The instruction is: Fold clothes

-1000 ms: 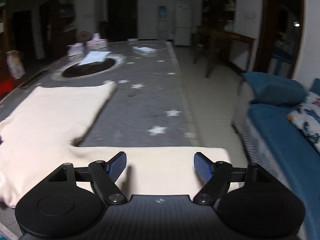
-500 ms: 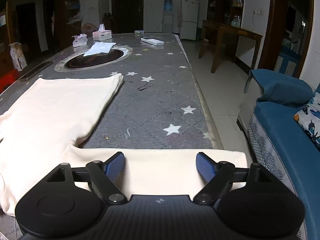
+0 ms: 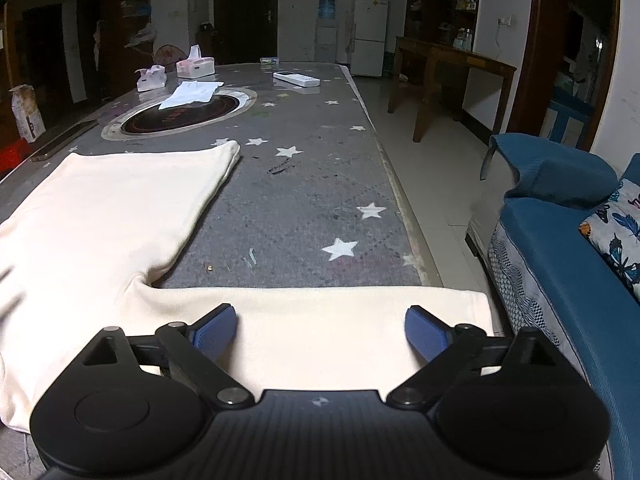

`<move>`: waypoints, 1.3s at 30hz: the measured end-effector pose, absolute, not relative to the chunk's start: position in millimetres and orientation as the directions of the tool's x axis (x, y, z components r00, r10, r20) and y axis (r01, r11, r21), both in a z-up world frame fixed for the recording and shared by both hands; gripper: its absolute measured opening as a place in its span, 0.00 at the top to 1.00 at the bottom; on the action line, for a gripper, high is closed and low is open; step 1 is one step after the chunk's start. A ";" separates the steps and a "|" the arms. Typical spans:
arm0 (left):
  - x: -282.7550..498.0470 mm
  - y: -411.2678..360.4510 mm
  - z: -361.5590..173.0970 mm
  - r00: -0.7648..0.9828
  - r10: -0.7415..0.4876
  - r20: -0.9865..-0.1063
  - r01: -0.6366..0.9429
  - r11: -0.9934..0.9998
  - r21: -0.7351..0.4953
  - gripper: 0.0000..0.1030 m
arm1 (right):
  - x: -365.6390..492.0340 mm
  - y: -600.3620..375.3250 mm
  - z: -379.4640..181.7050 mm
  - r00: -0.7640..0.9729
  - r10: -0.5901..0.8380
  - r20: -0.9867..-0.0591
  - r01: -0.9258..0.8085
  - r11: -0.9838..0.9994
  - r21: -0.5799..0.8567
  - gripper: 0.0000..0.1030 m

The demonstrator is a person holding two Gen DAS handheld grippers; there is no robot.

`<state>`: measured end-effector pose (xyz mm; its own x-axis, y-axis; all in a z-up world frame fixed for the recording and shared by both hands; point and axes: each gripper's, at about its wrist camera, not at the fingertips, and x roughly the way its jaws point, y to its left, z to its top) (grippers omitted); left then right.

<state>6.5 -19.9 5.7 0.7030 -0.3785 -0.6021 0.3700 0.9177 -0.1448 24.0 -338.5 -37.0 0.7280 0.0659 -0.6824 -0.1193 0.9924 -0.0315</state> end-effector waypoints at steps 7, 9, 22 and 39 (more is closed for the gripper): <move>8.5 -55.3 3.1 0.662 -0.442 -0.605 0.448 0.881 -0.153 0.49 | 22.4 -342.5 -39.2 0.731 0.057 -0.680 -0.102 0.994 -0.026 0.00; 10.1 -65.3 0.6 0.648 -0.459 -0.608 0.469 0.869 -0.156 0.49 | 21.7 -344.2 -39.0 0.733 0.054 -0.678 -0.097 0.995 -0.026 0.00; 15.7 -106.5 -21.7 0.561 -0.513 -0.649 0.562 0.812 -0.156 0.49 | 15.9 -347.7 -35.7 0.739 0.039 -0.672 -0.093 0.995 -0.045 0.00; 8.4 -111.7 -20.4 0.547 -0.521 -0.655 0.599 0.791 -0.129 0.49 | -18.9 -334.4 -34.2 0.791 0.043 -0.610 -0.178 0.971 -0.161 0.00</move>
<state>8.4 -111.7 -20.4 0.5472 -0.5209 -0.6551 0.5987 0.7906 -0.1286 -18.9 -334.4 -34.2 0.7909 0.0435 -0.6104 -0.1775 0.9709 -0.1609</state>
